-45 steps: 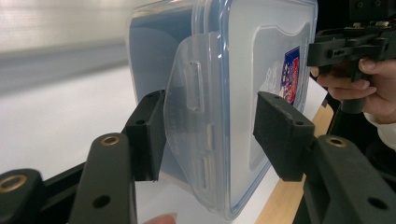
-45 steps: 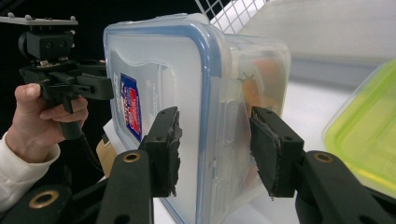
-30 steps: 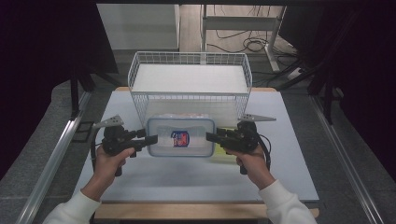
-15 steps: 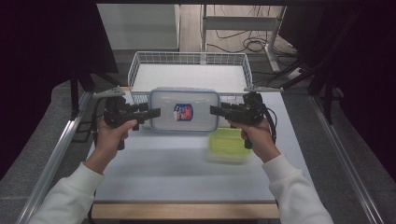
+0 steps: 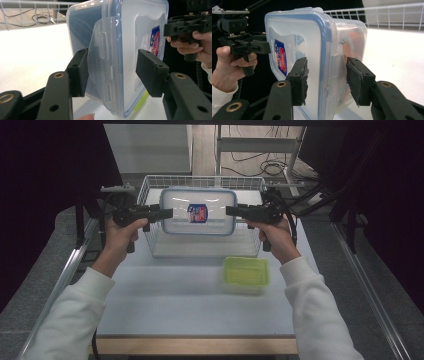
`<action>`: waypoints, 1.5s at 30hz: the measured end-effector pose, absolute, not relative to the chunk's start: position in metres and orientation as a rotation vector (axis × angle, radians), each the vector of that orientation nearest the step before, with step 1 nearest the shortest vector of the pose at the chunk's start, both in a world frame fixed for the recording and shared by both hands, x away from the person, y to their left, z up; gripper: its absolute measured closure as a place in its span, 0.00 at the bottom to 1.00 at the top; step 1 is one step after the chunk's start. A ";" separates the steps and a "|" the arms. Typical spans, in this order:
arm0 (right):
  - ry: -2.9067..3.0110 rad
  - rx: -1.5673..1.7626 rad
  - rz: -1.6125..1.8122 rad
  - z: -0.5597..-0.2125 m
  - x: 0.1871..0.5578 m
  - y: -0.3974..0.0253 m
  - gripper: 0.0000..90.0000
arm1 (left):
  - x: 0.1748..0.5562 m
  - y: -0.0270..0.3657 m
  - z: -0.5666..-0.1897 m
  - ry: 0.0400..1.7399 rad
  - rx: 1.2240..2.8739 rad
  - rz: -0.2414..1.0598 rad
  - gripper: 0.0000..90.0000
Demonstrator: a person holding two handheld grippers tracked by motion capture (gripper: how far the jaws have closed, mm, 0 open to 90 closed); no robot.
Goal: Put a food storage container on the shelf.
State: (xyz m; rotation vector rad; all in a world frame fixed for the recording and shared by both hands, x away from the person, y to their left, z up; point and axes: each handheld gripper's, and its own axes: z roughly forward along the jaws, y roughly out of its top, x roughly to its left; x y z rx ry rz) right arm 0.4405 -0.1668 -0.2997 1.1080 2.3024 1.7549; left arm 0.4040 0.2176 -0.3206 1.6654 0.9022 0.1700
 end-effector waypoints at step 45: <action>2.160 1.560 1.740 -0.313 0.537 -0.154 0.43 | 0.517 0.211 -0.335 1.134 1.560 -0.054 0.29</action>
